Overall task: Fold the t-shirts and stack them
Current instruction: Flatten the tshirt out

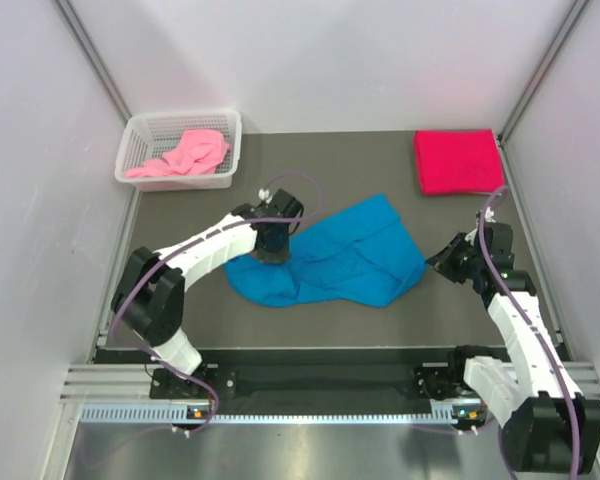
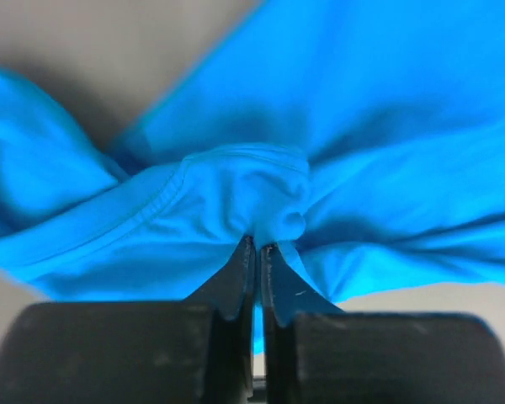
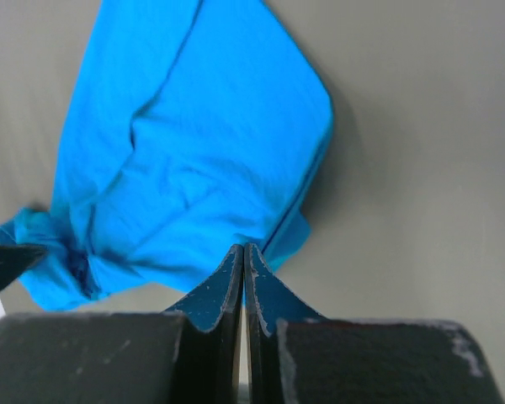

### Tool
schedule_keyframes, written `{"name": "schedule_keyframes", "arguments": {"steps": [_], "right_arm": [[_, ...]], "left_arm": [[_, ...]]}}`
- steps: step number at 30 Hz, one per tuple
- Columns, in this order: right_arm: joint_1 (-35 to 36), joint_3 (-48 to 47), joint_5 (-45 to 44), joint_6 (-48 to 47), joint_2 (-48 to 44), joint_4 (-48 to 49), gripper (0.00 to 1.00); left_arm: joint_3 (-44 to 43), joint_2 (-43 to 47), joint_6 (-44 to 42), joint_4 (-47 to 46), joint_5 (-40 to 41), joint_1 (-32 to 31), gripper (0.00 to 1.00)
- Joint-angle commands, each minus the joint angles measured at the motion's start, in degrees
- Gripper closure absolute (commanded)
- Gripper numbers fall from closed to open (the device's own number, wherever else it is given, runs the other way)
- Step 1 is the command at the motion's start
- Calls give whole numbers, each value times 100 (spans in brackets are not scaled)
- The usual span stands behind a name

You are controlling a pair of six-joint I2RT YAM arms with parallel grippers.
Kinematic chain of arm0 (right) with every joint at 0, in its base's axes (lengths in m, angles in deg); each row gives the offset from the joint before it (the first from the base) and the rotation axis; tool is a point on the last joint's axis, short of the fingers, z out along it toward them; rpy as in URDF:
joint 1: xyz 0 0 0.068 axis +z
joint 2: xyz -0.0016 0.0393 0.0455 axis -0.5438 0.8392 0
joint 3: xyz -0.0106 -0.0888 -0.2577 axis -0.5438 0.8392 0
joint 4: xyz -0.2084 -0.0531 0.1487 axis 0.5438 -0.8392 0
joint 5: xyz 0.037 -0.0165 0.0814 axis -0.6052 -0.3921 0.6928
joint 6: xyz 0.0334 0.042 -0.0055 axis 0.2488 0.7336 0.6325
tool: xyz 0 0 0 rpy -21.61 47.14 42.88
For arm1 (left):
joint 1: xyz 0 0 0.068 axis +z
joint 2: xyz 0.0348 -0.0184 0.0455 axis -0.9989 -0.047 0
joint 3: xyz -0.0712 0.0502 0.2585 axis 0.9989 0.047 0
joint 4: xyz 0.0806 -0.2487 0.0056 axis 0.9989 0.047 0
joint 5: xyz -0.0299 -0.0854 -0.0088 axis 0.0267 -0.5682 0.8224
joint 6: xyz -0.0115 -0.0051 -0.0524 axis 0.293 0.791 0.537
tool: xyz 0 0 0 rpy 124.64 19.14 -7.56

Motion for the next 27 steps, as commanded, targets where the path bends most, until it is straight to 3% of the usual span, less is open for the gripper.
{"name": "schedule_keyframes", "arguments": {"steps": [1, 3, 4, 6, 8, 11, 15, 16, 17, 24, 27], "right_arm": [[-55, -438, -275, 527, 396, 1095, 100], [-81, -1165, -198, 731, 1169, 1239, 100], [-81, -1908, -162, 731, 1398, 1205, 100], [-108, -2668, -232, 618, 1873, 1108, 100], [-151, -3731, -538, 372, 2145, 671, 100], [-528, -4856, -278, 239, 2331, 133, 100], [-793, -5107, -337, -112, 1902, -630, 100], [-828, -5010, -320, -174, 1770, -728, 100], [-889, -4670, -224, -270, 1482, -808, 100], [-934, -2007, 171, -517, -22, -1362, 100], [-934, -820, 225, -447, -620, -1388, 100]], "left_arm": [[-1458, 165, -474, -45, 936, 98, 100], [-2338, -185, -634, 260, 903, 317, 100], [-3387, -335, -747, 437, 859, 414, 100], [-4473, -738, -880, 745, 806, 441, 100], [-6115, -899, -968, 1140, 823, 458, 100], [-6255, -419, -916, 985, 876, 485, 100], [-4615, 888, -766, 396, 1068, 520, 100], [-3714, 1172, -644, 282, 1122, 546, 100], [-3235, 1723, -573, 115, 1140, 555, 100], [832, 3422, 261, -28, 1148, 599, 100], [1810, 3732, 692, -53, 1324, 608, 96]]}}
